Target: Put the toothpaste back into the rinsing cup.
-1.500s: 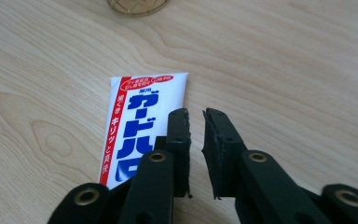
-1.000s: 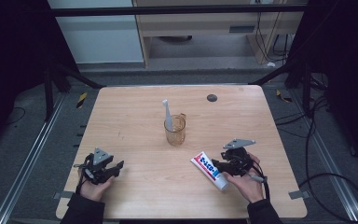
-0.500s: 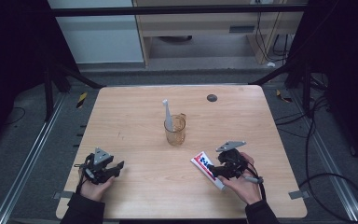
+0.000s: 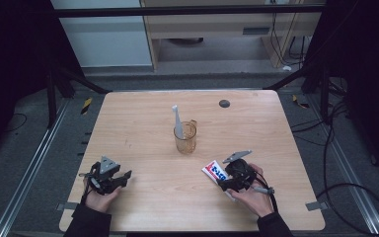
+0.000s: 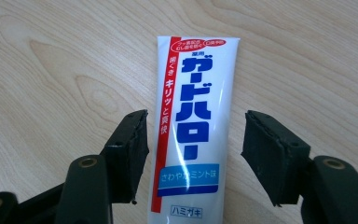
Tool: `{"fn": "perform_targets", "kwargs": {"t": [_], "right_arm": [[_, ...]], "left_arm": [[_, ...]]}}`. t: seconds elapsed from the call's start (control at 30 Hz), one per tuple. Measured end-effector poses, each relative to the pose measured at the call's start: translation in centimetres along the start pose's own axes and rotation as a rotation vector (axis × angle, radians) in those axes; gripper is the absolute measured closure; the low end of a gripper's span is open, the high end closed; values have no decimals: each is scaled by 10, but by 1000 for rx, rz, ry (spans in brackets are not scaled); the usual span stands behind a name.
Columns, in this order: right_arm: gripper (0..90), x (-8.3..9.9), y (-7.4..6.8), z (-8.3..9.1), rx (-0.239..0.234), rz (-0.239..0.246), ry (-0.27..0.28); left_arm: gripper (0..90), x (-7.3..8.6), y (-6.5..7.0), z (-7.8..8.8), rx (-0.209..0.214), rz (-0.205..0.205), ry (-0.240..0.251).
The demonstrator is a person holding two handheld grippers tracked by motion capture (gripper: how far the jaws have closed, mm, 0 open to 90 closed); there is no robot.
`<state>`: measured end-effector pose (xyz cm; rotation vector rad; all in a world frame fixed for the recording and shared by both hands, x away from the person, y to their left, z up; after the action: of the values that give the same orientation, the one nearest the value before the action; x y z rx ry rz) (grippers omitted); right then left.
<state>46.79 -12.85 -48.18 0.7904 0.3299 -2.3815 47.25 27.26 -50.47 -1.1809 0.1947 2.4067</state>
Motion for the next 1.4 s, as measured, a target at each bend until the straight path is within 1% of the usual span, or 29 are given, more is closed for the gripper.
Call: {"fn": "perform_targets", "kwargs": {"t": [0.03, 0.13, 0.23, 0.27, 0.3, 0.47, 0.7, 0.77, 0.9, 0.93, 1.03, 1.23, 1.4], "right_arm": [[402, 0, 0, -1, -4, 7, -7], [400, 0, -2, -4, -7, 2, -26], [398, 1, -1, -7, -8, 8, -40], [397, 1, -1, -8, -4, 2, -45], [396, 2, -1, -8, -6, 10, -50], [393, 1, -1, -12, -7, 0, -75], [396, 2, 0, -18, -12, 5, -103], [403, 2, 0, -19, -15, -2, -115], [414, 3, 1, -21, -16, 0, -139], [416, 3, 1, -22, -17, 6, -141], [419, 3, 1, -23, -19, -3, -151], [413, -1, 2, -27, -22, -11, -149], [409, -5, 1, -31, -13, 1, -150]], "left_arm": [[471, 0, 0, 0, 0, 0, 0], [471, 0, 0, 0, 1, -1, -1], [471, 0, 1, 0, 3, -2, -3], [471, 0, 1, 0, 4, -4, -3], [471, 0, 1, 0, 4, -5, -2], [471, 1, 1, 0, 7, -8, -5], [471, 1, 1, -1, 7, -8, -10], [471, 1, 1, -1, 8, -9, -12], [471, 1, 1, -1, 8, -9, -13], [471, 1, 1, -1, 9, -9, -13], [471, 1, 1, -2, 9, -10, -14], [471, 1, 1, -2, 9, -10, -17], [471, 1, 1, -3, 9, -9, -17]]}}
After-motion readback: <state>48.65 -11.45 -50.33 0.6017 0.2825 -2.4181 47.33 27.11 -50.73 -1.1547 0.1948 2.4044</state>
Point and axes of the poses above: each handheld gripper's, and its own axes: z roughly backward along the jaws, x roughly out of its underside, y roughly to its right, the point moved 3 cm from there along -z, roughly forward along the jaws, and after that the axes turned 3 degrees about y, right-handed, at the moved point
